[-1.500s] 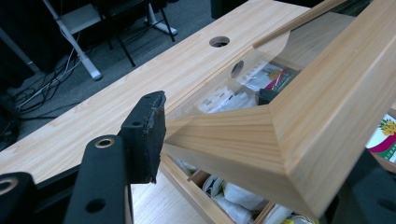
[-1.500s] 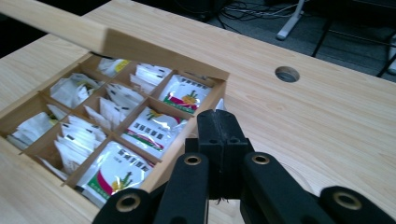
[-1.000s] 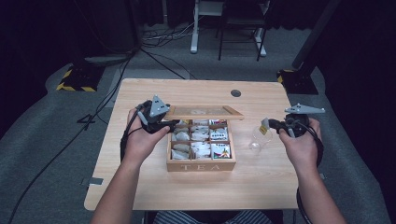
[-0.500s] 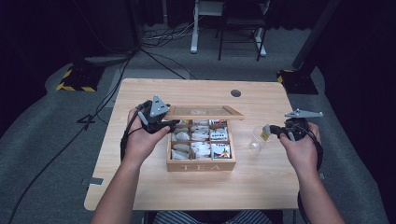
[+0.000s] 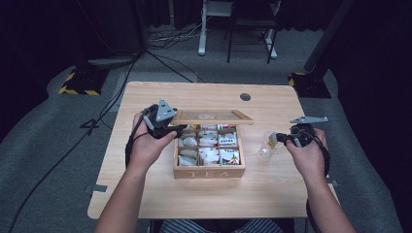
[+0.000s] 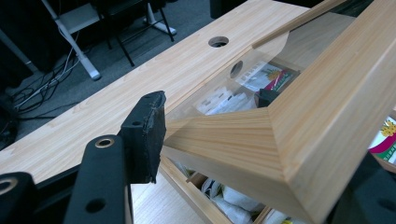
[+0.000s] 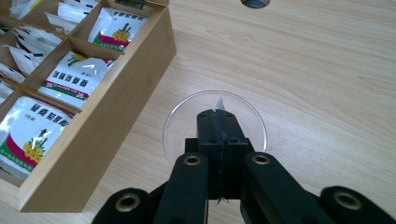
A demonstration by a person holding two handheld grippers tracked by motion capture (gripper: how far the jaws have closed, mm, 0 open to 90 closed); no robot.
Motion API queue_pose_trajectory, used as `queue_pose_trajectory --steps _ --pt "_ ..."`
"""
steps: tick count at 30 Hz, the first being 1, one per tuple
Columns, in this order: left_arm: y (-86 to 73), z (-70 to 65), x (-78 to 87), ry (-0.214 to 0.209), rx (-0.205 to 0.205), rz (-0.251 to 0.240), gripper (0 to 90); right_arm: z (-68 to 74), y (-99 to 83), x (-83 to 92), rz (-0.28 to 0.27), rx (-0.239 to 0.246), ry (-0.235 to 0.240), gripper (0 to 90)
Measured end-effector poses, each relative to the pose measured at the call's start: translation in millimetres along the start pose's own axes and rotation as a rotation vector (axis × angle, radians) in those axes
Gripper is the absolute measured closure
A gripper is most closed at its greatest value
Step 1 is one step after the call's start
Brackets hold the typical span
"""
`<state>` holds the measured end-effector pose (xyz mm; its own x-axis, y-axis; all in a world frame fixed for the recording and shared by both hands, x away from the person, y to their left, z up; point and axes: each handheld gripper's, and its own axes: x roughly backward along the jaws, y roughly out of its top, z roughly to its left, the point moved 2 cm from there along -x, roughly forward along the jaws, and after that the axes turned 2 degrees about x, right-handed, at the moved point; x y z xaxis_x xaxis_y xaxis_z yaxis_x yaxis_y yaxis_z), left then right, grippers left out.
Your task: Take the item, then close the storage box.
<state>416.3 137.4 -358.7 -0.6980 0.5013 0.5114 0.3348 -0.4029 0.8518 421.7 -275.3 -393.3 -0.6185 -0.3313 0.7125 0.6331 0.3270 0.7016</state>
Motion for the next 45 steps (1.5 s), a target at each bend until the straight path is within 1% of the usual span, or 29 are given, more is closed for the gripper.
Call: queue_pose_trajectory --steps 1,3,4,7,11,15,20,23,29,34,36,38,40,42,45 --pt "0.0 0.0 0.0 0.0 0.0 0.0 43.1 -0.1 -0.1 -1.3 0.004 0.003 -0.001 88.0" --pt "0.0 0.1 0.0 -0.001 -0.001 0.001 43.0 -0.8 -0.1 -3.4 -0.002 0.005 -0.011 76.4" --pt "0.0 0.2 0.0 0.0 -0.001 0.001 43.0 -1.6 0.1 -4.0 -0.008 0.012 -0.018 73.3" --pt "0.0 0.1 0.0 0.0 -0.001 0.0 42.9 -5.7 1.0 -2.4 -0.03 0.014 -0.034 68.2" --pt "-0.2 -0.1 0.0 0.001 -0.003 0.001 42.9 -11.1 1.7 -0.2 -0.042 0.011 -0.048 63.8" --pt "-0.2 -0.2 0.0 0.001 -0.003 0.0 42.9 -18.5 2.4 0.8 -0.077 0.003 -0.063 55.1" --pt "-0.5 -0.4 -0.4 0.001 -0.003 0.001 42.8 -31.3 2.2 3.9 -0.111 0.004 -0.091 44.8" --pt "-0.6 -0.3 -0.7 0.003 -0.008 0.003 42.6 -40.1 0.4 5.4 -0.123 -0.006 -0.101 40.1" --pt "-0.7 -0.4 -0.8 0.004 -0.007 0.002 42.3 -56.8 -6.9 5.6 -0.131 -0.012 -0.101 37.5" --pt "-0.9 -0.6 -0.8 0.006 -0.009 0.003 42.0 -70.3 -15.9 3.8 -0.124 -0.014 -0.11 36.4" --pt "-1.1 -1.2 -0.8 0.008 -0.005 0.002 41.9 -75.1 -20.8 3.3 -0.114 -0.029 -0.116 36.2" --pt "-1.2 -1.4 -0.6 0.013 -0.012 0.004 41.9 -79.2 -26.1 2.5 -0.103 -0.052 -0.117 36.2" --pt "-1.3 -1.6 -0.4 0.015 -0.014 0.007 41.7 -83.1 -31.7 0.9 -0.093 -0.062 -0.123 36.2" --pt "-1.3 -1.9 -0.3 0.019 -0.015 0.015 41.0 -85.8 -35.5 -0.6 -0.086 -0.062 -0.127 36.2" --pt "-1.8 -2.4 -1.1 0.022 -0.004 0.034 37.7 -88.6 -41.6 -3.0 -0.079 -0.07 -0.13 36.2"
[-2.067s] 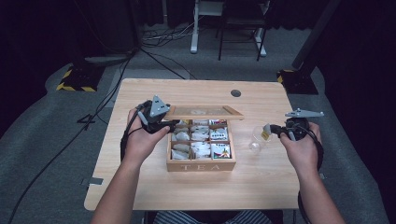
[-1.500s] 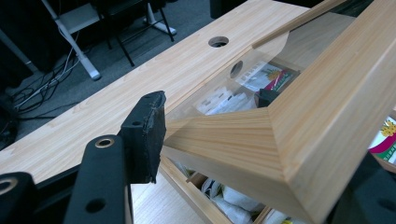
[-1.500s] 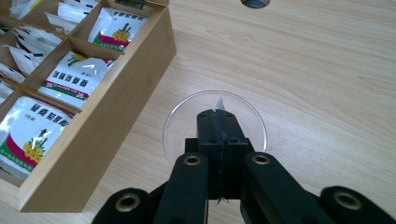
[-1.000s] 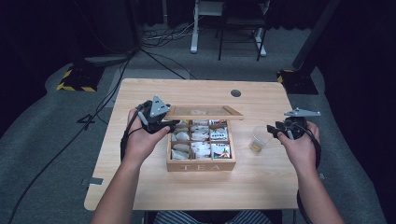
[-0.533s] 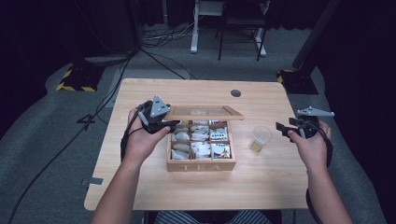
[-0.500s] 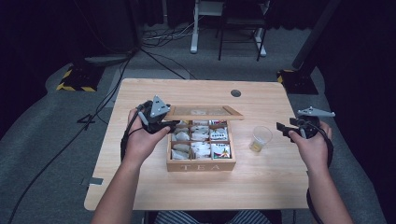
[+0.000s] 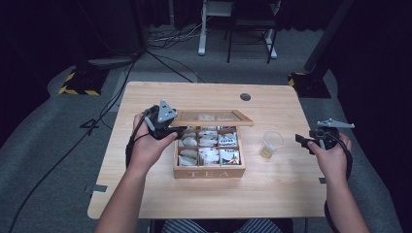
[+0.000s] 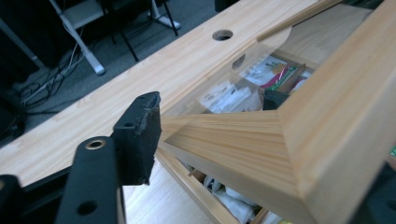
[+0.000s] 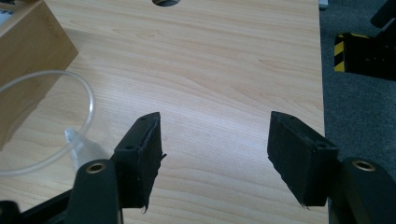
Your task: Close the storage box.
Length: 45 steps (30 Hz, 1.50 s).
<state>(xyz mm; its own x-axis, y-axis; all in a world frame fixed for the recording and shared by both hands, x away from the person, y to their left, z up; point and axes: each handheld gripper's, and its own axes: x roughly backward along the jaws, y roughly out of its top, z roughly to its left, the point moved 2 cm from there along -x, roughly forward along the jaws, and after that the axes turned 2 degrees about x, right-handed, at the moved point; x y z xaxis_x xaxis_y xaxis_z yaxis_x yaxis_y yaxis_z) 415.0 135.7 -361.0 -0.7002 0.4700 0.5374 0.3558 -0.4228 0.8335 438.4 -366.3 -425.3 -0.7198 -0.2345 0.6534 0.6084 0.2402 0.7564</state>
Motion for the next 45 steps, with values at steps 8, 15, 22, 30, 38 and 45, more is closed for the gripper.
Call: queue_pose_trajectory --steps 8,15,22,30,38,45 --pt "-4.1 -5.2 -1.0 0.001 0.064 0.03 34.7 1.5 -9.8 -4.7 0.01 -0.009 0.011 36.3" --pt "-9.2 -9.4 0.2 0.001 0.081 0.066 34.1 -0.7 -15.0 -8.8 0.009 -0.017 0.016 36.4" --pt "-15.5 -15.7 2.1 0.001 0.087 0.085 31.1 -0.5 -19.7 -13.1 0.007 -0.018 0.035 36.5" --pt "-24.2 -23.4 4.7 -0.003 0.086 0.118 29.3 -0.2 -26.7 -19.4 0.016 -0.028 0.054 36.7" --pt "-35.3 -28.7 4.1 -0.007 0.092 0.147 27.7 2.7 -28.2 -26.5 0.01 -0.062 0.085 36.9" --pt "-43.1 -31.5 3.6 -0.013 0.093 0.164 28.7 5.2 -29.6 -33.4 -0.001 -0.08 0.104 37.0"
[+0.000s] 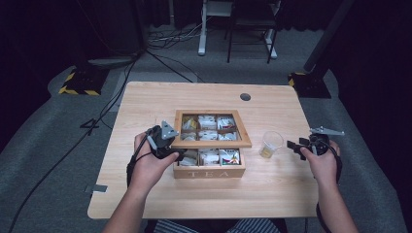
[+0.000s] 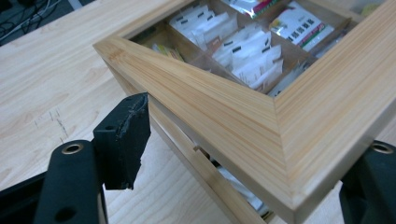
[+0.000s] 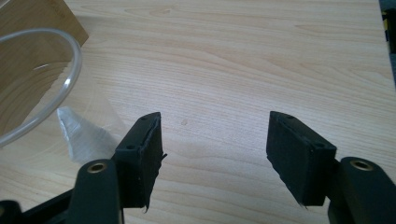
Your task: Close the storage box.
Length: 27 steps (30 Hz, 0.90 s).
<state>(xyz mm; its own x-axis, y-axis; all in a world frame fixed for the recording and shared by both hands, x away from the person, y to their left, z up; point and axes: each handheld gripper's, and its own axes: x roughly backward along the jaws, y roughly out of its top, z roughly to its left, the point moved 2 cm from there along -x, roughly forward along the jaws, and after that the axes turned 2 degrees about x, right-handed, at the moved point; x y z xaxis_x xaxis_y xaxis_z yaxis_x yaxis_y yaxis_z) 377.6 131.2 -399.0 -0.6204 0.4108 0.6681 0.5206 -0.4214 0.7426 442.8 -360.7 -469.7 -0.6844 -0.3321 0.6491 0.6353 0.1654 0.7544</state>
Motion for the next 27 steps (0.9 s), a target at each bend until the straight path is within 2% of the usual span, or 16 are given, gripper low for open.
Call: queue_pose_trajectory --steps 5,12,20,27 --pt "-3.7 -0.7 -0.3 -0.007 -0.001 0.015 30.4 1.2 -5.4 -5.6 -0.001 -0.02 0.02 37.2" --pt "-7.6 -1.0 -1.8 -0.016 -0.005 0.024 30.9 1.1 -8.5 -9.3 0.002 -0.02 0.023 37.3" --pt "-14.5 -0.7 -6.3 -0.081 0.013 0.048 33.8 -3.0 -13.3 -13.5 0.015 -0.015 0.013 37.5" --pt "-18.9 -1.9 -7.9 -0.079 0.004 0.064 35.6 0.2 -12.6 -16.3 0.018 -0.005 0.02 37.4"
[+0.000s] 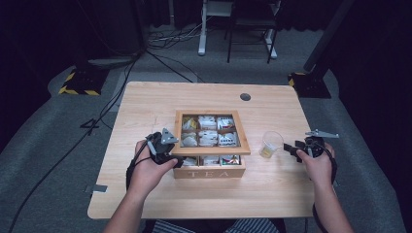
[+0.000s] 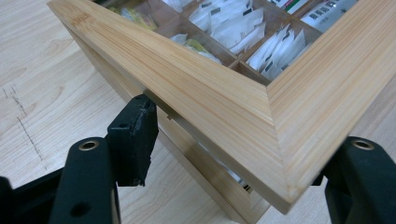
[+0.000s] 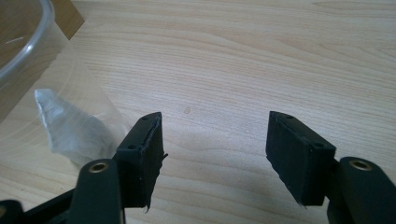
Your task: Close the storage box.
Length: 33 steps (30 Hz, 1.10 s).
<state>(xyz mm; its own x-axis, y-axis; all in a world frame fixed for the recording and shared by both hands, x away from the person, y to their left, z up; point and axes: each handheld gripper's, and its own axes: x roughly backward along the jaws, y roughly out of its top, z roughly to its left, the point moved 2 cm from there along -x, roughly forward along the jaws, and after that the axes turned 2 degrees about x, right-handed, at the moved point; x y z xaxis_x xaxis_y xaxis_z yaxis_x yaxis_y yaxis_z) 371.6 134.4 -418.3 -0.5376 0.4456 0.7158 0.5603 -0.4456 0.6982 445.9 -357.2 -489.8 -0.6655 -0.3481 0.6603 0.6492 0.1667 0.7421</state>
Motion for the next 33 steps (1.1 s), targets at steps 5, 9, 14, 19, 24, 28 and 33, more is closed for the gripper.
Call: queue_pose_trajectory --steps 5,9,14,19,24,28,33 --pt "-3.4 -1.0 -3.0 -0.007 -0.008 0.018 35.8 1.4 -0.3 -1.3 0.004 0.003 0.003 37.4" --pt "-6.6 -2.7 -5.8 -0.002 -0.015 0.037 35.8 2.1 -1.2 -2.2 0.013 0.015 -0.009 37.3" --pt "-9.0 -2.2 -5.8 0.003 -0.026 0.058 35.8 4.1 -2.3 -3.7 0.019 0.023 -0.008 37.1" --pt "-9.9 -3.0 -5.4 -0.007 -0.031 0.068 35.8 4.8 -2.8 -3.7 0.02 0.024 -0.007 37.1" --pt "-11.1 -4.7 -4.8 -0.024 -0.052 0.078 35.9 5.1 -3.2 -3.8 0.021 0.026 -0.007 37.1" --pt "-11.5 -8.8 -2.3 -0.065 -0.048 0.138 32.1 5.6 -3.4 -4.5 0.024 0.03 -0.006 37.0" --pt "-14.6 -9.6 -3.6 -0.069 -0.055 0.166 32.2 6.9 -2.6 -5.8 0.021 0.034 -0.004 37.0"
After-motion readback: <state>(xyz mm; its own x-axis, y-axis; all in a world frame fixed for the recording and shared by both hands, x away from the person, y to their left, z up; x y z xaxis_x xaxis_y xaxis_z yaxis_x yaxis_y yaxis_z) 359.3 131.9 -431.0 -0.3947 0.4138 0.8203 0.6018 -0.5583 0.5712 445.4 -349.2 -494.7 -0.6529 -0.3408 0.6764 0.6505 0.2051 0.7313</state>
